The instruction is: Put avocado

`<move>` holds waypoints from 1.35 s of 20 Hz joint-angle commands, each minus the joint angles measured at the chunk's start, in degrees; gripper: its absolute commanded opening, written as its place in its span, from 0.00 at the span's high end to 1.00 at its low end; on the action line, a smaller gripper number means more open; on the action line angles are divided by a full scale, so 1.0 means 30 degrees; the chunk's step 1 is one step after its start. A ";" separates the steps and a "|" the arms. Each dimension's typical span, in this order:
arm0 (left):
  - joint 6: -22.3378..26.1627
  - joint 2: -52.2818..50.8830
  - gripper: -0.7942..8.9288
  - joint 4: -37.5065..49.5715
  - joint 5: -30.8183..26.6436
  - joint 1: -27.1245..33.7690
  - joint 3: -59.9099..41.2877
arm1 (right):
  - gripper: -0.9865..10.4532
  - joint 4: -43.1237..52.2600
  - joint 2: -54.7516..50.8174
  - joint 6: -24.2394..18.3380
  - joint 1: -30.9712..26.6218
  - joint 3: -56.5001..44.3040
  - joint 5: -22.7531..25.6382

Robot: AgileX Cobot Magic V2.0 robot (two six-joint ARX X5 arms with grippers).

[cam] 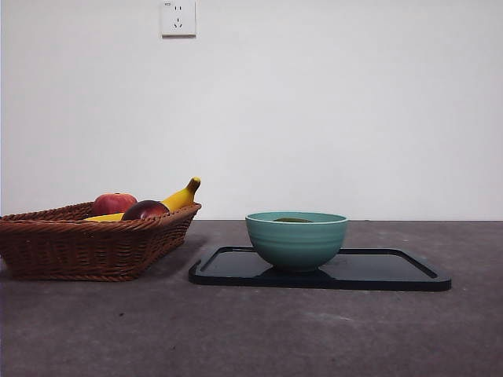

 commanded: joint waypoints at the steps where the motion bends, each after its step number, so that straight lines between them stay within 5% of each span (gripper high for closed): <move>1: 0.0044 0.0022 0.89 0.0226 -0.0087 -0.0182 0.0197 | 0.90 0.0204 0.0073 0.0117 0.0204 0.0204 0.0007; 6: 0.0044 0.0022 0.89 0.0240 -0.0087 -0.0044 0.0197 | 0.90 0.0204 0.0073 0.0117 0.0204 0.0204 0.0007; 10: 0.0015 0.0044 0.89 0.0393 0.0051 0.4430 -0.0248 | 0.90 0.0204 0.0073 0.0117 0.0204 0.0204 0.0007; 12: 0.2266 0.0015 0.89 0.1260 -0.0022 0.7096 -0.1093 | 0.90 0.0204 0.0073 0.0117 0.0204 0.0204 0.0007; 15: 0.6113 -0.0022 0.89 0.7949 0.0138 1.0768 -0.4597 | 0.90 0.0204 0.0073 0.0117 0.0204 0.0204 0.0007; 20: 0.3191 -0.0481 0.89 1.8229 0.0138 1.4987 -1.2386 | 0.90 0.0204 0.0073 0.0117 0.0204 0.0204 0.0007; 23: 0.0925 -0.2353 0.89 1.9824 0.0138 1.6189 -1.6203 | 0.90 0.0204 0.0073 0.0117 0.0204 0.0204 0.0007; 27: 0.0240 -0.4590 0.89 1.9088 0.0313 1.6895 -1.8673 | 0.90 0.0204 0.0073 0.0117 0.0204 0.0204 0.0007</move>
